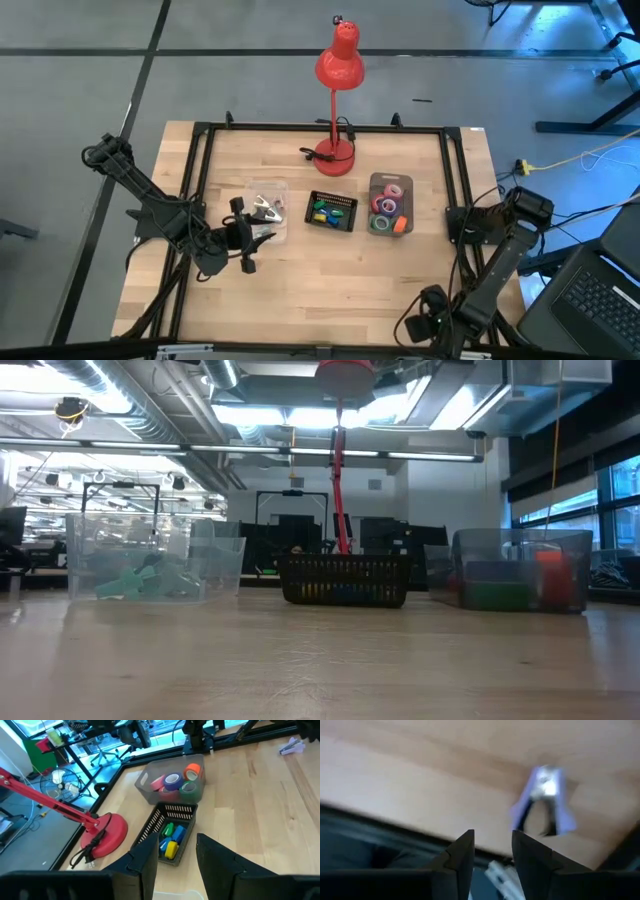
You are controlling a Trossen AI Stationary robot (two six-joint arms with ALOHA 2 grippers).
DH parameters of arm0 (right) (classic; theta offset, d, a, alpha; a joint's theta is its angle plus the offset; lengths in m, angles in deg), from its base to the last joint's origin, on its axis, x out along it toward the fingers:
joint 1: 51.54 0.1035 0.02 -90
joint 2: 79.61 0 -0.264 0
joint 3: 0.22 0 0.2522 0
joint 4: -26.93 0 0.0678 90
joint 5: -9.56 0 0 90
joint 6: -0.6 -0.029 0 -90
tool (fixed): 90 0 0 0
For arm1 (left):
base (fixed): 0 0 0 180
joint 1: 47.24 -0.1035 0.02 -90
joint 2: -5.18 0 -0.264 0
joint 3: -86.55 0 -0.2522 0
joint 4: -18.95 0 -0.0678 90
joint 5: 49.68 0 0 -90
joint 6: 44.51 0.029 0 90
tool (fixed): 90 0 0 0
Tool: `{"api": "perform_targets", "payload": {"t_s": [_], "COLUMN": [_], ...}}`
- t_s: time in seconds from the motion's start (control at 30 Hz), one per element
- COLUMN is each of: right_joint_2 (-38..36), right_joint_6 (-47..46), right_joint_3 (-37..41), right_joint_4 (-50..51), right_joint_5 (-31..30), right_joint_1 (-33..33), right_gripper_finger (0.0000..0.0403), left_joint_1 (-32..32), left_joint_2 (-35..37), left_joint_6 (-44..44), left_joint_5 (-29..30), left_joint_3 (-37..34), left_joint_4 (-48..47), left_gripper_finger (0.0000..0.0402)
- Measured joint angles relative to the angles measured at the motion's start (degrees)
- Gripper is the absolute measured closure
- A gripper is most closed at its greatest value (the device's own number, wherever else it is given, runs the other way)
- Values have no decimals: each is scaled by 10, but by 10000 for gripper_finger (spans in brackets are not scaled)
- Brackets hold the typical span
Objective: Pick and place Stapler, Stapler remover, tape
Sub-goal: Put the purple staple remover into the transparent bin
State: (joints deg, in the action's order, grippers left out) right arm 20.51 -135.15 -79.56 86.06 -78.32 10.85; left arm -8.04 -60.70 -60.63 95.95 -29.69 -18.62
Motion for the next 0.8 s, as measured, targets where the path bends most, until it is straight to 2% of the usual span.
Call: {"api": "perform_targets", "payload": {"t_s": [0.37, 0.5, 0.8], "right_joint_2": [8, 10, 17], "right_joint_6": [-6, -6, -5], "right_joint_3": [0, 0, 0], "right_joint_4": [31, 42, 34], "right_joint_5": [2, 25, 30], "right_joint_1": [-6, -6, -7], "right_gripper_finger": [269, 275, 349], "left_joint_1": [0, 0, 0], "left_joint_2": [0, 0, 0], "left_joint_6": [9, 9, 9], "left_joint_5": [3, 3, 3], "left_joint_3": [0, 0, 0], "left_joint_4": [0, 0, 0], "left_gripper_finger": [277, 277, 277]}}
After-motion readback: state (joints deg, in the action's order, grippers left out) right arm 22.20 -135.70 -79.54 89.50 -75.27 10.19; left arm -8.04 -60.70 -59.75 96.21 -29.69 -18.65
